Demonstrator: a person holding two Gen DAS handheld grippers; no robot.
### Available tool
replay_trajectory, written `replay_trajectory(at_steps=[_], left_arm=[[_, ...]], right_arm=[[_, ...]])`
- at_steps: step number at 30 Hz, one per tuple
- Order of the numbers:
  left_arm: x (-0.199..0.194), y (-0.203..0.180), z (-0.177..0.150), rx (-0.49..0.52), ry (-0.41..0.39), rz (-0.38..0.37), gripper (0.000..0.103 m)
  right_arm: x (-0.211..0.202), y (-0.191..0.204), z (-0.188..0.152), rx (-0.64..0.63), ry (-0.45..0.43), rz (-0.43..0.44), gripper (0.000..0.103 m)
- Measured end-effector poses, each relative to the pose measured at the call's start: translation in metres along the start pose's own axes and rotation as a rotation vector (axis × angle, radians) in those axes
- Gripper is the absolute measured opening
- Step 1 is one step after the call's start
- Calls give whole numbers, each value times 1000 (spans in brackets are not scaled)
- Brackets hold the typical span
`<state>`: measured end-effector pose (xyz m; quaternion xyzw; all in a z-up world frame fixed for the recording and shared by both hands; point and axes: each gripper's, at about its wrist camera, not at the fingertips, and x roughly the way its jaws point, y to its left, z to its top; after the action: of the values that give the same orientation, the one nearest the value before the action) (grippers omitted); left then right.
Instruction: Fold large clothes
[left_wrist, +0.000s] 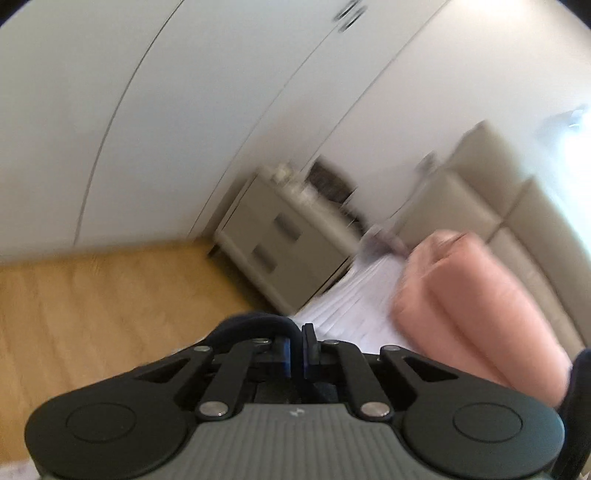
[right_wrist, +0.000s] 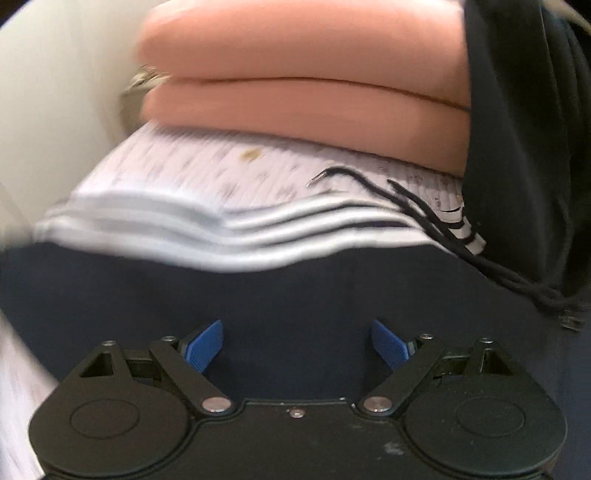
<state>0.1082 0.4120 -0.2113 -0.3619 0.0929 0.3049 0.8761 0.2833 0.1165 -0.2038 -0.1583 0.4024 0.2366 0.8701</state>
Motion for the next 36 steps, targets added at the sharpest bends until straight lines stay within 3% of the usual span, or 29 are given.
replay_trajectory(at_steps=[3, 6, 9, 11, 12, 17, 20, 24, 26, 29, 31, 34, 36], left_arm=[[-13, -22, 13, -10, -59, -78, 6], [-25, -55, 20, 44, -108, -145, 6], [-41, -95, 24, 114, -164, -224, 6], [-53, -129, 23, 216, -205, -269, 6], [-61, -150, 21, 276, -226, -303, 6], [-97, -254, -28, 493, -245, -513, 6], [-103, -307, -81, 524, -133, -644, 6], [-90, -359, -173, 601, 40, -722, 6], [-80, -377, -219, 650, 166, -737, 6], [-66, -391, -277, 777, 366, -688, 18], [-68, -383, -293, 807, 473, -691, 40], [-64, -350, -267, 752, 569, -736, 66], [-69, -327, -234, 709, 590, -715, 72]], right_arm=[[-29, 12, -34, -51, -91, -23, 103], [-43, 14, -57, -47, -131, -44, 103], [-47, 5, -48, -63, -54, 13, 103], [-52, -18, -43, -25, 18, 78, 103], [-68, -32, -45, 20, 12, 82, 103], [-141, -125, -57, 134, -66, -8, 103], [-183, -185, -76, 233, -98, -80, 103], [-216, -256, -104, 400, -111, -139, 103], [-215, -280, -113, 427, -97, -143, 103], [-209, -290, -117, 393, -69, -111, 103], [-202, -287, -112, 358, -80, -81, 103], [-182, -276, -97, 303, -100, -35, 103], [-161, -258, -81, 243, -109, 12, 103]])
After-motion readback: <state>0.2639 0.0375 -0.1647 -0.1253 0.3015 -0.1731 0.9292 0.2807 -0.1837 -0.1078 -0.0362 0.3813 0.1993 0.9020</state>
